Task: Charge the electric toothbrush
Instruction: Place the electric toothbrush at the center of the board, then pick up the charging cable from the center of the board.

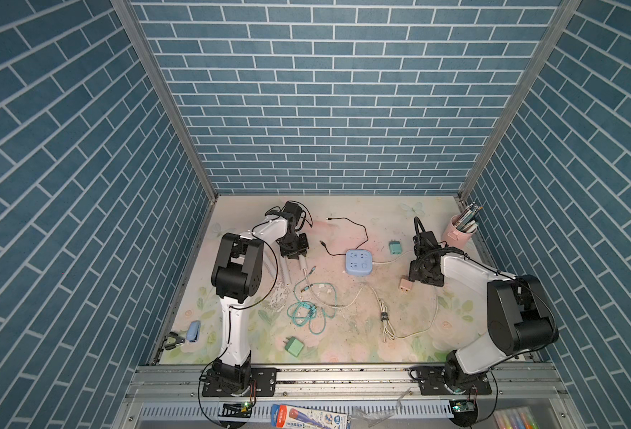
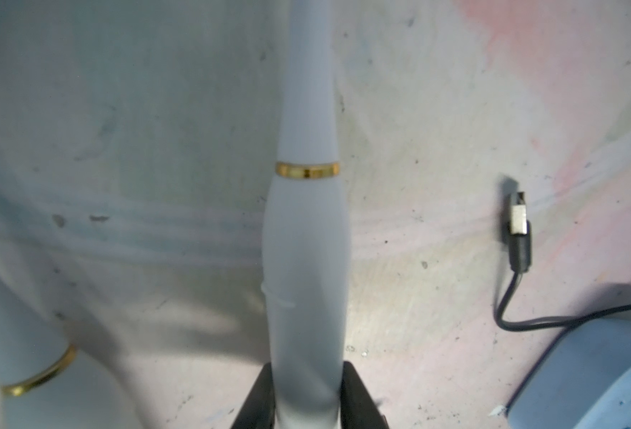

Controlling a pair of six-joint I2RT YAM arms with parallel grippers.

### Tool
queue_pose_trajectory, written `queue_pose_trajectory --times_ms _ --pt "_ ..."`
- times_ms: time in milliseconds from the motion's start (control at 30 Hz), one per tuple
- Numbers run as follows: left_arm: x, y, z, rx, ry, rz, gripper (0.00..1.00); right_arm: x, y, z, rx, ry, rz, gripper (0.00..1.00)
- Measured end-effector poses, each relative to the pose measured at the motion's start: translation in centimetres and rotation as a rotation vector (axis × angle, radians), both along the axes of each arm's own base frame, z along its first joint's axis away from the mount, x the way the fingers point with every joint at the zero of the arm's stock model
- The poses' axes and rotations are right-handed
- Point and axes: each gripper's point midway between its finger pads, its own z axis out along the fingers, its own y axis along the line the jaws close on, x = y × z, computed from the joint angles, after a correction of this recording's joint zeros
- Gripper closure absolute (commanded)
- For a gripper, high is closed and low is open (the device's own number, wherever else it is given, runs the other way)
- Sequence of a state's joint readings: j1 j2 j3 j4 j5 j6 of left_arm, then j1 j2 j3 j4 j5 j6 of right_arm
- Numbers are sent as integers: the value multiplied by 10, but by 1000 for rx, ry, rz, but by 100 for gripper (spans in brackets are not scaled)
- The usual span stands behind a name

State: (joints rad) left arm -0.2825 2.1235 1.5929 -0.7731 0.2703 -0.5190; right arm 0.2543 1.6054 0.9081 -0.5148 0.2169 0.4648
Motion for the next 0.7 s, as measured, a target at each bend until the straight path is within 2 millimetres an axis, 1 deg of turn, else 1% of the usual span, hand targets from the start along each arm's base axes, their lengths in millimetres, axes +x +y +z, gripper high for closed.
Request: queue_pose_trajectory --times_ms 100,267,400,467,500,600,700 --pt "0 -2 1 -10 0 -2 48 4 -2 -6 -16 15 11 45" --pt "0 -4 2 -27 5 -1 38 8 -3 -9 -27 23 14 58" --pt "-1 -7 4 -42 7 1 29 15 -3 -10 -28 27 9 62" --pt "-3 -8 8 -55 3 5 21 18 -4 -11 -27 28 5 65" --pt "-4 -9 13 -65 -4 6 19 19 -4 -11 -25 29 4 69" --pt "-8 -11 32 -98 -36 13 17 19 -4 -11 -19 31 10 77" --pt "-10 -16 62 -152 -102 16 16 18 -3 -12 -14 36 19 85"
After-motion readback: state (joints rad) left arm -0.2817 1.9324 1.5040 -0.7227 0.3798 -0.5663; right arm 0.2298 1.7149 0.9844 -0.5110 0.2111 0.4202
